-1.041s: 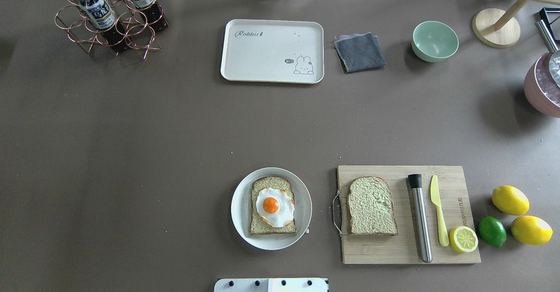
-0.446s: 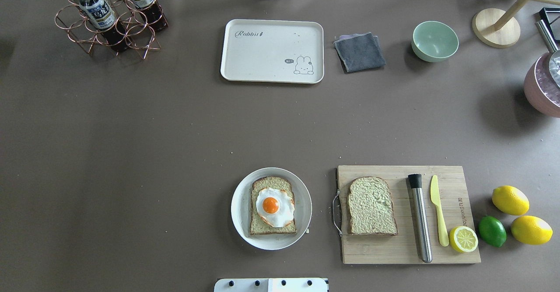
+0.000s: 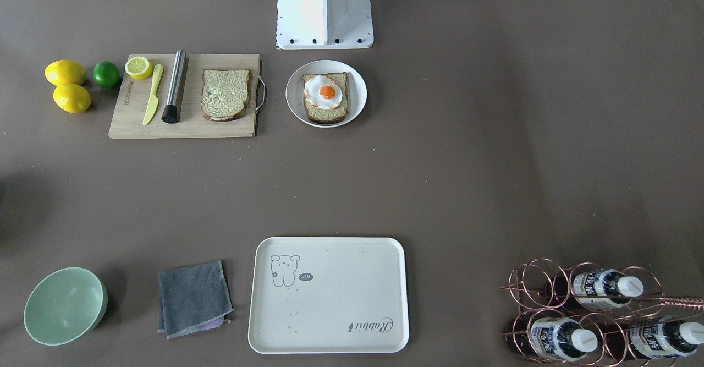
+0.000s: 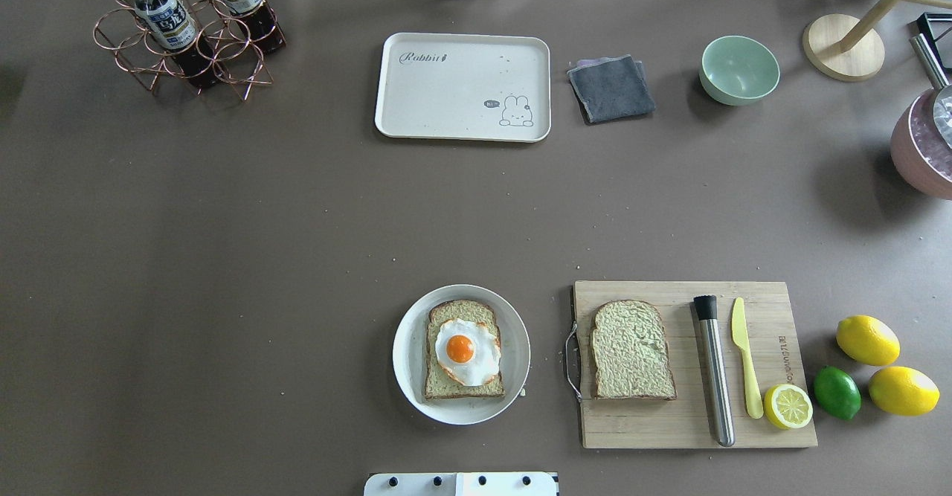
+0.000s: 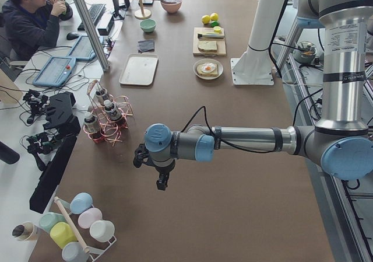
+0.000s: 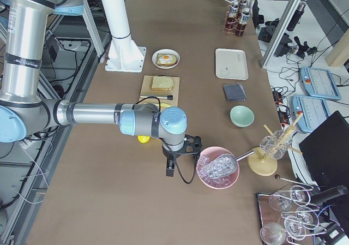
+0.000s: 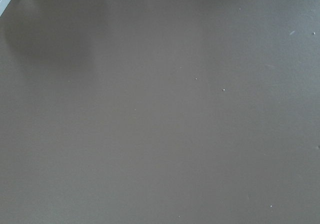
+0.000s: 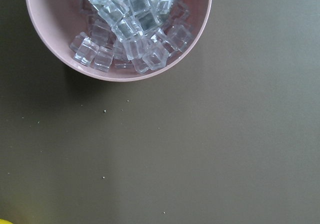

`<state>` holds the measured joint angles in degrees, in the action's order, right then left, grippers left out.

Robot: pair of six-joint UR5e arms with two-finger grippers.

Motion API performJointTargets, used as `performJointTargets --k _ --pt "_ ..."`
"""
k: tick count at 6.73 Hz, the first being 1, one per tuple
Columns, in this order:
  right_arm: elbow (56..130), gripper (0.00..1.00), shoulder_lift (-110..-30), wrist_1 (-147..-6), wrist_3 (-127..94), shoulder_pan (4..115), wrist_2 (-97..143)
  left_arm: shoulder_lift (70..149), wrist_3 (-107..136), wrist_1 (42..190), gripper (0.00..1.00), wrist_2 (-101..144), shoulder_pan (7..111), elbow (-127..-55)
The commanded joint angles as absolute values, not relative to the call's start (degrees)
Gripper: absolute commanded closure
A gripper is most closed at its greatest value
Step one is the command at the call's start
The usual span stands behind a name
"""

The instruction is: Make sandwich and place on tray

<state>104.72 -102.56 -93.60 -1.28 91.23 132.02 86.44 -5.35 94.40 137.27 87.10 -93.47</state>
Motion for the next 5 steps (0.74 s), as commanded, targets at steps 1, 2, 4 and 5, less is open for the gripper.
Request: performJointTargets --k 1,2,4,5 --pt "105.1 0.0 -100.1 -93.4 -1.1 90.5 135.5 87.4 -4.8 100.1 0.03 137.1 87.1 -93.0" --pt "105.3 0.0 -98.3 -90.3 -1.1 90.5 139.4 88.1 -4.6 105.2 0.03 137.2 87.1 -93.3" --pt "104.9 0.0 -97.0 -77.4 -1.8 90.5 141.2 89.3 -4.1 113.2 0.03 137.2 87.0 -93.3" --pt "104.8 0.0 -96.6 -74.0 -1.8 89.2 141.2 91.6 -3.0 113.8 0.03 136.9 86.0 -93.3"
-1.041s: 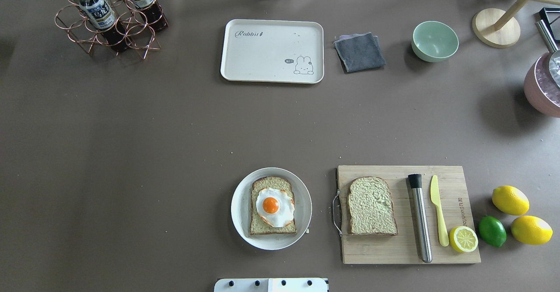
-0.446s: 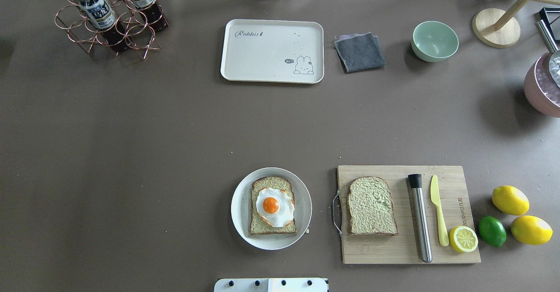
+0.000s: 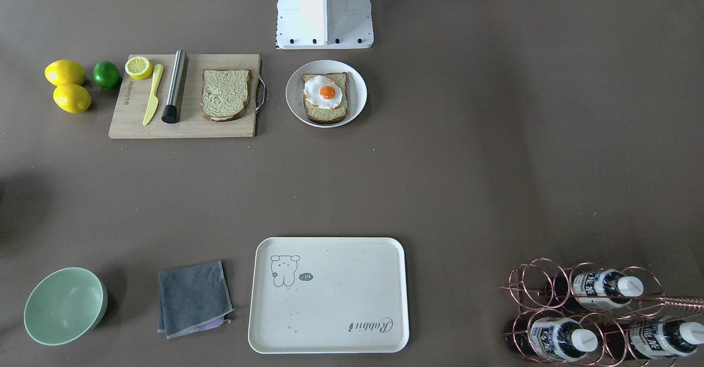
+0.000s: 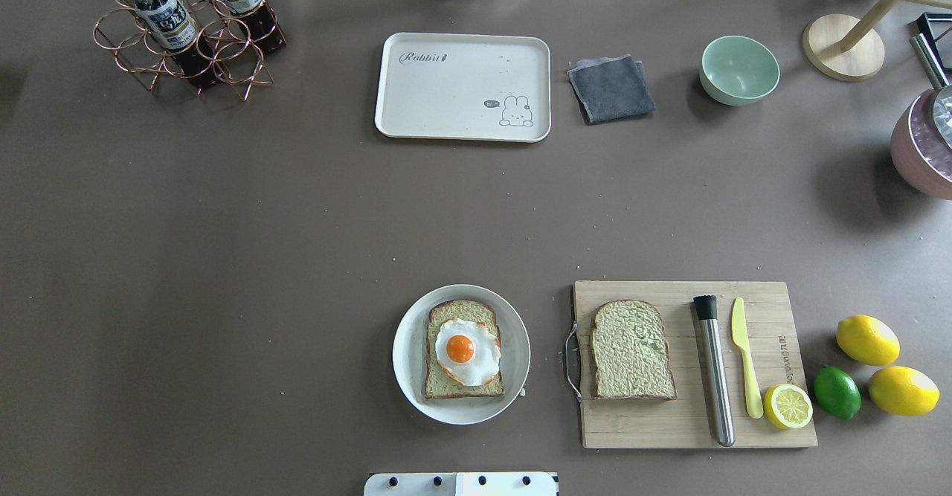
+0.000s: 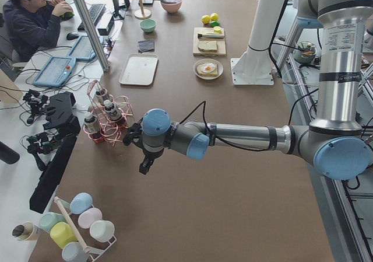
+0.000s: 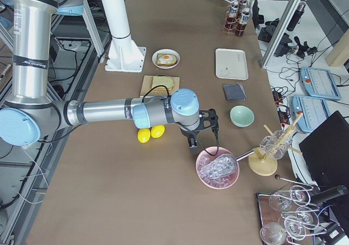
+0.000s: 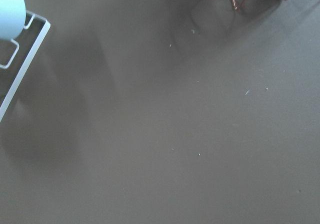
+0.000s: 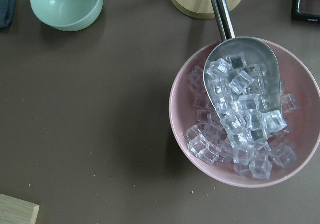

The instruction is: Make sandwich and place on tray

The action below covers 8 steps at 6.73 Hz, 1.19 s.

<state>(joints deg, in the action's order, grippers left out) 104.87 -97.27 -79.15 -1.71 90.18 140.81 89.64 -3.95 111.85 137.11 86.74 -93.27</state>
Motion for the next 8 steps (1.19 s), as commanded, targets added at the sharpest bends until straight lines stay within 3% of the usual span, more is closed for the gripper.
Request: performJointTargets --k 1,4,6,8 --pt "104.8 0.01 -94.2 -73.7 -1.9 87.0 141.2 94.7 -2.4 113.9 0.03 136.8 82.7 -93.1" --pt "106.5 0.0 -90.8 -70.9 -20.8 78.4 140.2 96.8 24.2 121.3 0.01 131.5 72.7 -94.7" --pt "107.5 0.0 -90.5 -60.3 -39.4 68.3 131.7 97.4 44.6 122.7 0.02 125.8 62.6 -100.9" --pt "111.7 0.0 -90.2 -58.6 -54.7 60.5 126.6 101.1 58.4 122.6 0.02 117.8 51.8 -104.4"
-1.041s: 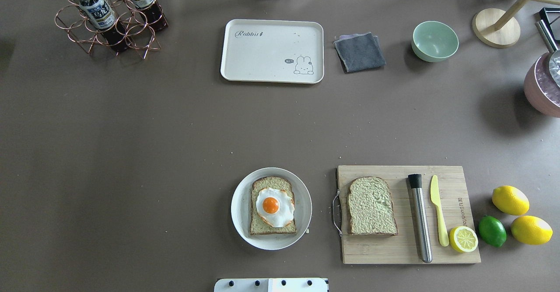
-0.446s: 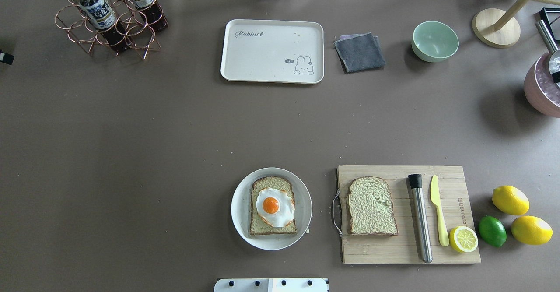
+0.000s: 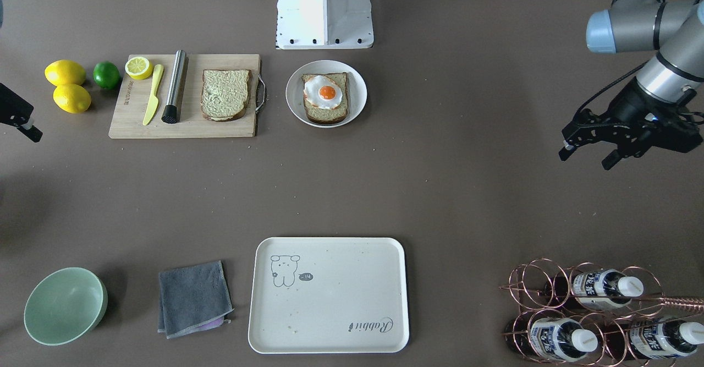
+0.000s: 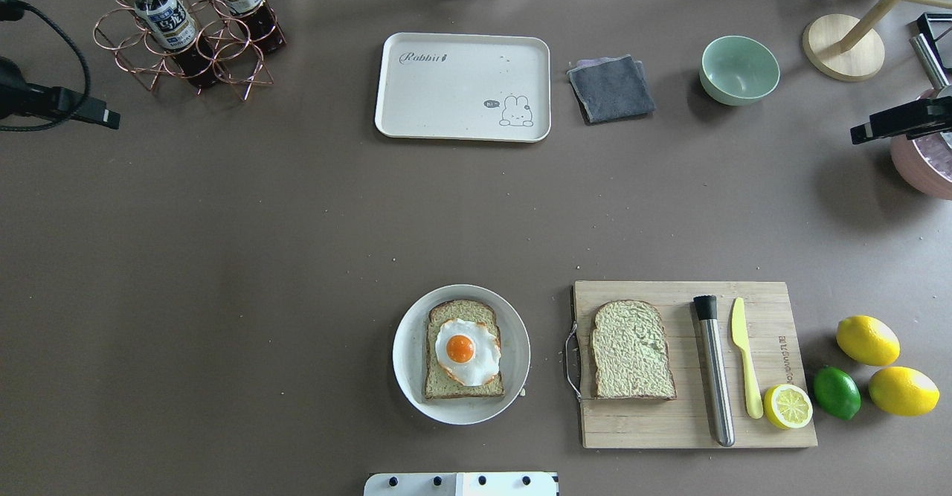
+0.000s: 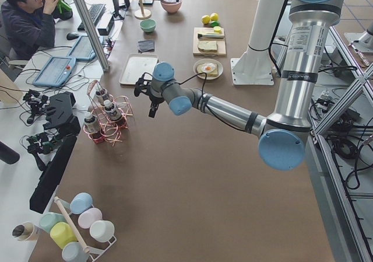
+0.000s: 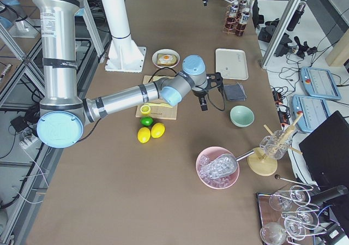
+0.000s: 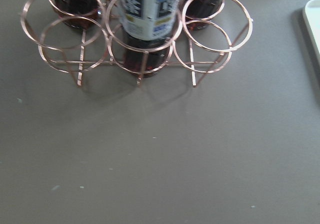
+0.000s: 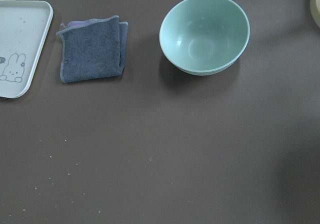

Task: Make sandwich and place on tray
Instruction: 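Lower the right gripper to the board's bread slice while the left arm advances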

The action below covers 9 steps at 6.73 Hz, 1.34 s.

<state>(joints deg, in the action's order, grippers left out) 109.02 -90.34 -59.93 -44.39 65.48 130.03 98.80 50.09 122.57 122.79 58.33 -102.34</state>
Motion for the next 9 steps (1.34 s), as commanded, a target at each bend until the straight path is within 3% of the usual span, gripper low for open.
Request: performJointTargets --k 1,4,7,8,9 --pt "114.0 0.0 -90.3 -58.6 -61.2 54.8 122.5 104.3 65.0 122.5 0.02 115.9 47.6 -104.8" --pt "122.5 0.0 -97.1 -58.6 -71.3 42.5 115.7 105.7 73.5 122.3 0.03 111.2 39.0 -108.4" --pt "125.0 0.02 -98.8 -58.5 -84.8 23.7 99.0 107.1 74.7 122.3 0.03 108.5 36.0 -109.0" --pt "125.0 0.05 -98.7 -58.5 -87.9 17.9 93.3 107.2 74.7 122.3 0.03 108.5 36.0 -109.1" --pt "124.6 0.19 -98.7 -58.7 -88.3 16.1 92.7 107.2 74.7 122.2 0.03 108.4 36.0 -109.2"
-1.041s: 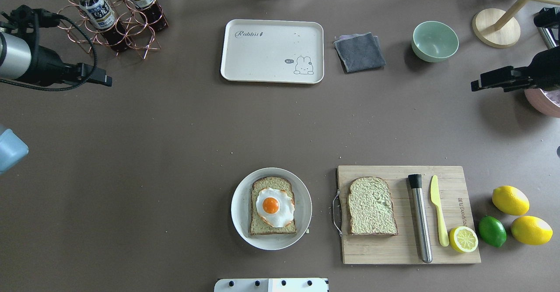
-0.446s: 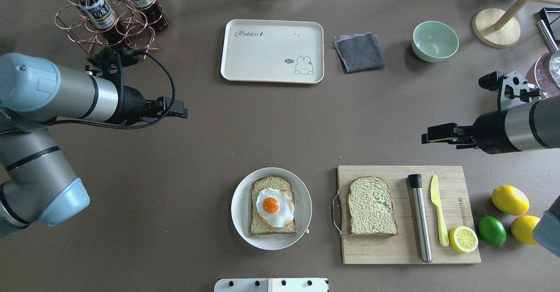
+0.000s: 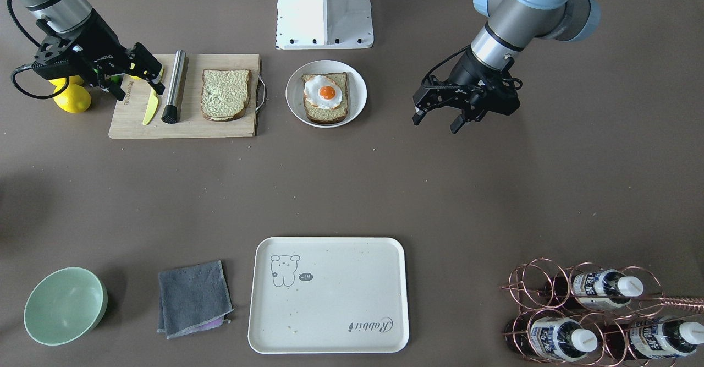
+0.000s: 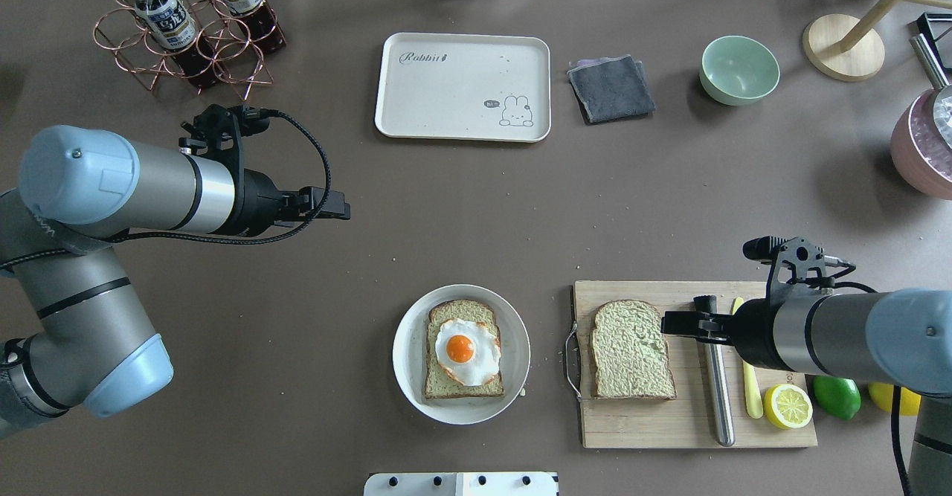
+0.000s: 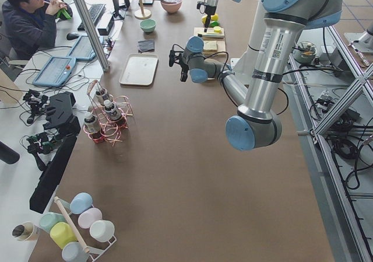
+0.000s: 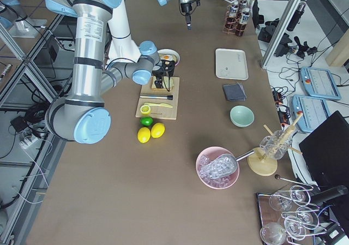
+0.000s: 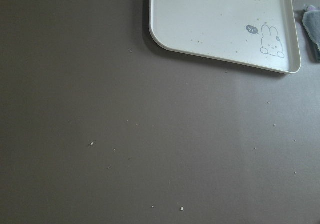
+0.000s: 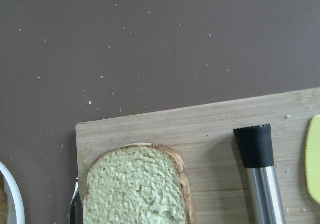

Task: Make sandwich and place on tray
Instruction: 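Lower the right gripper to the board's bread slice while the left arm advances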

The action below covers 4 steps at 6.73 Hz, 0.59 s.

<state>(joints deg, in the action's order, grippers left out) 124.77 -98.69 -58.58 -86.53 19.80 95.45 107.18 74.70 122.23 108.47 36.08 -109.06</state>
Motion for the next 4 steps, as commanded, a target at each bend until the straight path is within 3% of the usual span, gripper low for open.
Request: performJointTargets --k 1,4 --pt "123.4 0.36 -99.0 -58.7 -88.2 13.2 89.6 107.2 74.7 122.3 0.03 108.4 36.0 -109.4" --pt "118.1 0.37 -99.0 -51.6 -87.9 10.7 86.7 107.1 74.7 122.2 0.03 108.4 35.9 -109.9"
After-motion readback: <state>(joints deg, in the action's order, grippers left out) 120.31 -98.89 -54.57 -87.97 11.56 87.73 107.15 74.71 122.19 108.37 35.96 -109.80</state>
